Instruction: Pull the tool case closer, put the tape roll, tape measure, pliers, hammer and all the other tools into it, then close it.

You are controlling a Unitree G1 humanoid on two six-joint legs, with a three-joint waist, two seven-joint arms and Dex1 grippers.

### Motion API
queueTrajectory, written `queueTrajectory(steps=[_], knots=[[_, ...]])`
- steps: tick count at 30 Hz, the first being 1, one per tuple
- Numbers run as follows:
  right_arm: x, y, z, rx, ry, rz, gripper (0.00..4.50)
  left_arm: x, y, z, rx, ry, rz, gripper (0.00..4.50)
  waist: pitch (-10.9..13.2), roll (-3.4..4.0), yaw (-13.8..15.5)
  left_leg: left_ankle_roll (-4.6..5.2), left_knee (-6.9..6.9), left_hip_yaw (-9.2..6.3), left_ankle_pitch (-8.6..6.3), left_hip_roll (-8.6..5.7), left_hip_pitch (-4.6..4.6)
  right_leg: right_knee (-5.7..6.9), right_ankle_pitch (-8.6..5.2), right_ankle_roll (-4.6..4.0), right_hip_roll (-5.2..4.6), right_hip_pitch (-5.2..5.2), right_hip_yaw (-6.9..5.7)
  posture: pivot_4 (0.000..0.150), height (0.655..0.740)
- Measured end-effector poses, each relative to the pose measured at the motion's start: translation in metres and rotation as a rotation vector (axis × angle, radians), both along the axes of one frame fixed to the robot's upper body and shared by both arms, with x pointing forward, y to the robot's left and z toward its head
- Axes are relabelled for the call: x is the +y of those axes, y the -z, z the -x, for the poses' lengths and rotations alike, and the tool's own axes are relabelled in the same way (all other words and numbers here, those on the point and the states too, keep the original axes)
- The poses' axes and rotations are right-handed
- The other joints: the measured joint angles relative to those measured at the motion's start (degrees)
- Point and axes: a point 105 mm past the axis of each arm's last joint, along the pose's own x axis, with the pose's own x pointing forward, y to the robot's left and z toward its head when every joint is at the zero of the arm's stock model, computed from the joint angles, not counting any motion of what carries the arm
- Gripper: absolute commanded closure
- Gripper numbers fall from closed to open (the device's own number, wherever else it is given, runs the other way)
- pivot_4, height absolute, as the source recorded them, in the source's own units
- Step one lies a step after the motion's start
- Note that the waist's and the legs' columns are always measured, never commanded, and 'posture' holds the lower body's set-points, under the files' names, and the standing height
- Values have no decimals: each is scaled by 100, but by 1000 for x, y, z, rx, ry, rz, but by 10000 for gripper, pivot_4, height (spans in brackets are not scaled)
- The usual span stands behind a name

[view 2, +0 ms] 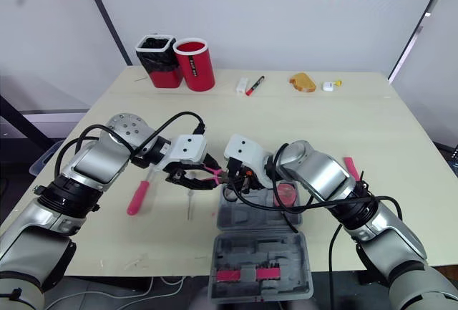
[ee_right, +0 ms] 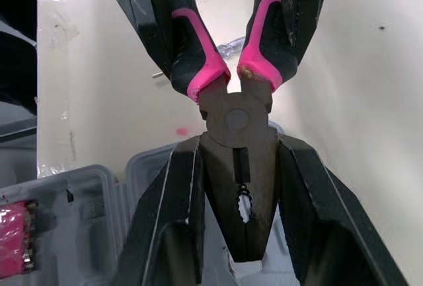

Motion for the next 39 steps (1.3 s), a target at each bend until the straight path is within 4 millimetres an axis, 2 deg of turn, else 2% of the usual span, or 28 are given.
queueTrajectory(steps=[6, 8, 11, 13, 14, 16, 18, 19, 22, 24, 27, 28, 31, 35, 39], knots=[[-1, 0, 0, -1, 0, 7, 35412, -1, 1, 0, 5, -6, 8, 21446, 0, 0, 1, 0, 6, -1, 0, 0, 0, 5, 0, 0, 0, 0, 0, 1500, 7400], [-2, 0, 0, 1, -2, 9, 35412, -1, 3, 0, 17, -15, 20, 11152, 0, 0, -2, 0, 7, 0, 0, 0, 0, 5, 0, 0, 0, 0, 0, 1500, 7400], [-7, 2, 1, -15, 3, 20, 35412, -9, -5, 6, 62, -30, 134, 0, 0, 0, 13, 0, 7, -5, 0, 0, -3, 3, 0, 1, -1, 1, -3, 1500, 7400], [-20, 7, 7, -12, -4, 28, 35412, -10, -7, 13, 106, -48, 224, 0, 0, 0, 11, 2, 8, -4, -2, 0, -4, -1, -1, 2, -3, 2, -1, 1500, 7400], [-33, 11, 11, 5, 7, 34, 35412, -3, -2, 16, 144, -102, 272, 0, 0, 0, 0, 3, 8, -2, -2, 0, -3, -2, -1, 2, -3, 2, 1, 1500, 7400], [-38, 12, 11, 8, 17, 42, 35412, 1, 0, 17, 164, -128, 283, 0, 0, 0, -10, 3, 8, -4, -2, 0, -3, 1, 0, 2, -2, 1, -1, 1500, 7400], [-58, 12, 21, -2, 14, 47, 35412, 4, -2, 27, 223, -153, 454, 0, -2, 8, -13, 3, 8, -7, -3, 2, 1, 1, -1, 2, -3, 3, -2, 1500, 7400], [-69, 14, 25, 10, 22, 62, 35412, 12, 3, 30, 248, -188, 520, 0, -3, 8, -25, 4, 8, -8, -3, 4, 3, 0, -1, 2, -2, 5, -4, 1500, 7400], [-84, 16, 31, 19, 41, 80, 35412, 19, 8, 35, 208, -206, 647, 0, -2, 8, -35, 3, 9, -4, -3, 4, 3, 4, -1, 1, -2, 4, -2, 1500, 7400], [-95, 19, 43, 33, 21, 101, 35412, 42, 24, 44, 179, -254, 657, 0, -2, 8, -78, 3, 9, -5, -2, 5, 12, 7, 0, -1, -2, 7, -2, 1500, 7400], [-99, 22, 46, 47, 20, 109, 35412, 54, 29, 48, 192, -260, 657, 0, -2, 8, -88, 2, 17, -4, -1, 5, 12, 9, 0, -2, -2, 7, -2, 1500, 7400], [-104, 23, 50, 49, 3, 129, 35412, 72, 32, 61, 245, -251, 676, 0, -2, 9, -110, 2, 20, 2, -2, 9, 14, 12, -1, -3, -4, 7, -1, 1500, 7400], [-113, 29, 49, 55, 5, 166, 35412, 97, 34, 68, 254, -314, 738, 0, 0, 11, -126, 2, 23, 0, -2, 12, 14, 11, -2, -5, -10, 6, 0, 1500, 7400], [-107, 31, 45, 35, -23, 167, 35412, 100, 36, 72, 229, -300, 769, 0, -2, 9, -121, 2, 25, 2, -2, 14, 13, 11, -2, -5, -10, 6, -1, 1500, 7400], [-105, 45, 37, 45, -32, 199, 35412, 101, 35, 74, 222, -293, 793, 0, -1, 10, -115, 2, 25, 10, -2, 13, 10, 11, 0, -4, -9, 4, -3, 1500, 7400]])
